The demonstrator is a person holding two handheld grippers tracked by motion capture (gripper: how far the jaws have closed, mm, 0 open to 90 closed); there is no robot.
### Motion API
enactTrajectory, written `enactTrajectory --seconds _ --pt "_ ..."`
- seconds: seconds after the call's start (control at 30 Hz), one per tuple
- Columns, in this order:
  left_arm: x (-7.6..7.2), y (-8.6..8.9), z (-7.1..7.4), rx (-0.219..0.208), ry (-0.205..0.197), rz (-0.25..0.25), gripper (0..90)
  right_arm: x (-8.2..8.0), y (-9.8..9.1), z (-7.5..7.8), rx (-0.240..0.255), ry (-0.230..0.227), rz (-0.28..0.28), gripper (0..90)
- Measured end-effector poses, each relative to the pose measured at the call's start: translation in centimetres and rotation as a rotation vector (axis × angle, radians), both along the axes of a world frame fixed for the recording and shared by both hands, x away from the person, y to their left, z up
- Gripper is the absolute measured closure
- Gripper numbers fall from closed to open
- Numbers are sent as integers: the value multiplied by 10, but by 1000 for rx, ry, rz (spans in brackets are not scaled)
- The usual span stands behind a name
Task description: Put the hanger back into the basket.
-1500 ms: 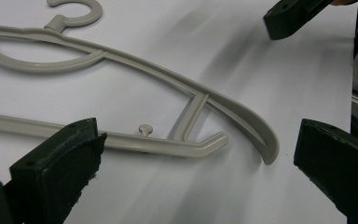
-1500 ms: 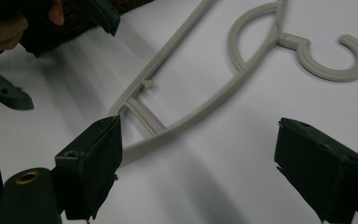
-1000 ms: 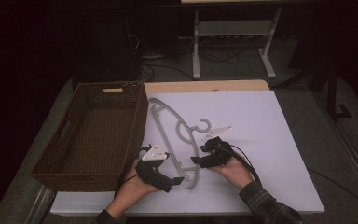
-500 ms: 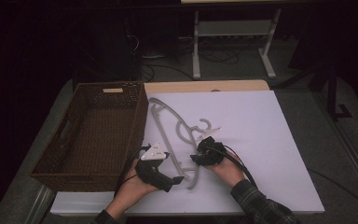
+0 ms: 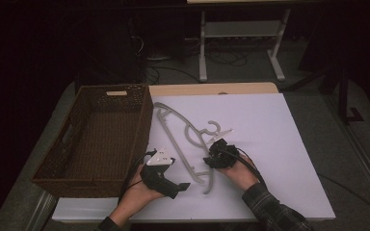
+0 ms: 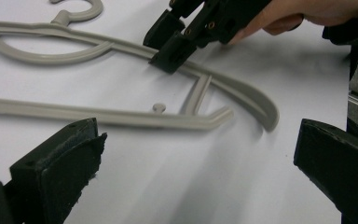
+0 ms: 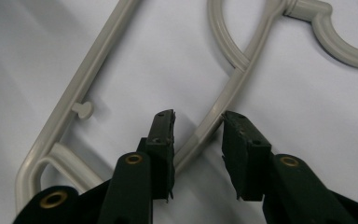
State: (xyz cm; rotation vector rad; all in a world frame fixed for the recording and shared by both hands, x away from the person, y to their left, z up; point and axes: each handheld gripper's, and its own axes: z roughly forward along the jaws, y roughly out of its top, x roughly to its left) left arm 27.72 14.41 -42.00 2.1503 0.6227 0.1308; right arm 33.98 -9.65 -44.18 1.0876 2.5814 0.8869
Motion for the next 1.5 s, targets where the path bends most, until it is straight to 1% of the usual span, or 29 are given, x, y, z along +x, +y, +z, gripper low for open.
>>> enactTrajectory --seconds 0.13,0.2,0.33,0.47,0.5,0.53,0.57,0.6,0.63,0.7,0.73,0.77,0.83,0.87,0.9,0.93,0.97,1.03,1.1,1.17,1.3,1.4,1.43,1.47,1.5 --pt "0 0 0 -2 2 2 0 2 -13 1 -11 2 -6 672" --pt "1 0 0 -1 2 0 0 4 -21 2 -26 -1 -11 687" --pt "1 0 -1 -2 4 1 0 8 -43 3 -49 -1 -24 717" --pt "1 -1 -1 -4 6 -1 0 12 -66 2 -75 1 -38 721" --pt "1 -1 -1 -5 6 0 0 13 -72 1 -73 3 -41 722" --pt "1 -2 -1 -5 7 0 0 14 -78 1 -59 12 -47 720" --pt "1 -2 -1 -4 8 0 0 15 -82 1 -56 10 -50 711" --pt "1 -2 -1 -5 8 0 0 15 -85 1 -56 1 -56 700" --pt "2 -2 -1 -5 6 -2 0 15 -88 4 -40 -5 -62 699" --pt "2 -2 -1 -2 6 -5 0 13 -90 13 -1 -43 -69 699" --pt "2 -2 -1 -2 7 -4 0 13 -89 18 38 -47 -65 699" --pt "2 -1 -1 -1 6 -3 0 12 -85 21 73 -43 -54 699" --pt "3 -1 0 -5 5 0 0 12 -70 28 72 -62 -9 697" --pt "3 0 0 -6 5 1 0 12 -63 30 90 -64 11 696" --pt "3 0 0 -8 6 2 0 14 -56 31 106 -60 29 689" --pt "3 0 0 -7 4 1 0 16 -49 32 101 -60 45 687" --pt "2 0 0 -6 3 1 0 19 -43 32 108 -58 52 688" --pt "2 -1 0 -6 4 2 0 25 -30 33 141 -50 69 688" --pt "2 0 0 -11 4 3 0 32 -18 33 134 -57 88 691" --pt "2 0 0 -10 3 1 0 39 -7 31 144 -47 97 695" --pt "2 0 1 -12 1 0 0 50 14 25 124 -35 123 695" --pt "2 0 1 -7 -3 0 0 58 27 20 104 -23 120 705" --pt "2 0 1 -7 -3 0 0 60 30 18 86 -31 115 709" --pt "2 0 1 -8 -4 1 0 62 32 16 79 -28 120 709" --pt "2 0 2 -9 -4 0 0 64 34 14 86 -18 116 710"
